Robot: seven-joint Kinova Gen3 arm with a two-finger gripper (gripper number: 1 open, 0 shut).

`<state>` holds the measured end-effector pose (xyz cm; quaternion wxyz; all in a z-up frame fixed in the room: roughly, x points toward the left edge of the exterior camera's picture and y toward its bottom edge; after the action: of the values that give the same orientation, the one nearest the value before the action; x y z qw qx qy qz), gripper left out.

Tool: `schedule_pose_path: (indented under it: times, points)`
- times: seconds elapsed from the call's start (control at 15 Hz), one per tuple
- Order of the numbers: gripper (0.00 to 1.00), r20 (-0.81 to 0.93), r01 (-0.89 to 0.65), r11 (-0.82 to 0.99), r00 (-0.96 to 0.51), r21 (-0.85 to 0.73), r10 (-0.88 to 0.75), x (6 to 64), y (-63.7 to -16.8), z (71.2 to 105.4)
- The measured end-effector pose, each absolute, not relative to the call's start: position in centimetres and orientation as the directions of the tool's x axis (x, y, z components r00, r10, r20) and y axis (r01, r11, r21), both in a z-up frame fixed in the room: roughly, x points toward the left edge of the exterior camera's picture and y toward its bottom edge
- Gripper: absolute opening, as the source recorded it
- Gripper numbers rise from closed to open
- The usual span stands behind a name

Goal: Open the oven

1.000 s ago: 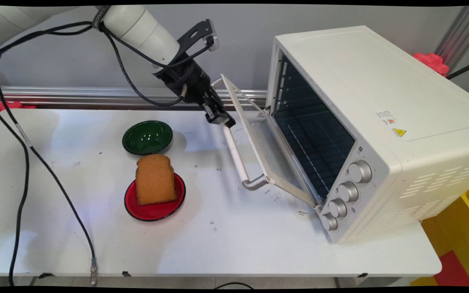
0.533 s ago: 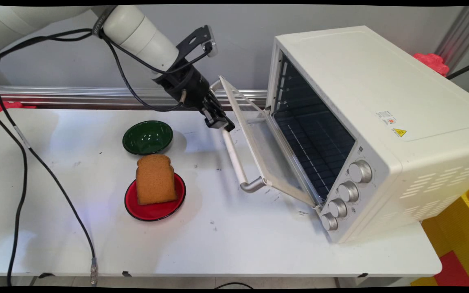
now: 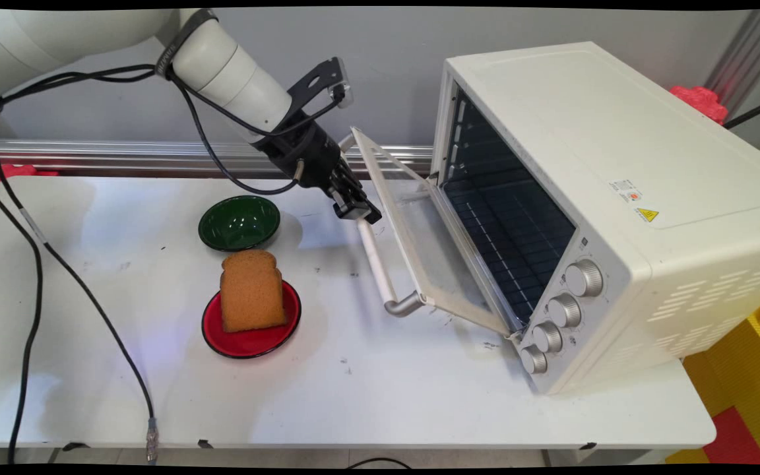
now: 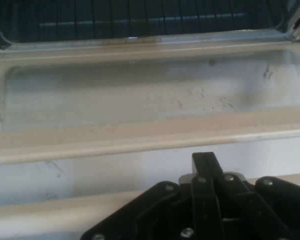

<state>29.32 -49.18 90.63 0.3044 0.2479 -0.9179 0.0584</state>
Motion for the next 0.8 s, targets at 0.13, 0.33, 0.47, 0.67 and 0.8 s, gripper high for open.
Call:
schedule_pose_path:
  times: [0.13,0.33,0.47,0.67,0.8]
  points:
    - [0.0,0.586,-0.492,0.87,-0.692,0.044,-0.421,29.5,-49.1,90.4]
    - [0.0,0.583,-0.493,0.869,-0.694,0.044,-0.423,29.9,-49.0,90.1]
    - [0.0,0.58,-0.494,0.868,-0.695,0.044,-0.425,30.1,-48.9,90.0]
    - [0.0,0.575,-0.496,0.867,-0.698,0.043,-0.427,30.6,-48.8,89.8]
    - [0.0,0.573,-0.497,0.866,-0.698,0.043,-0.429,30.8,-48.8,89.6]
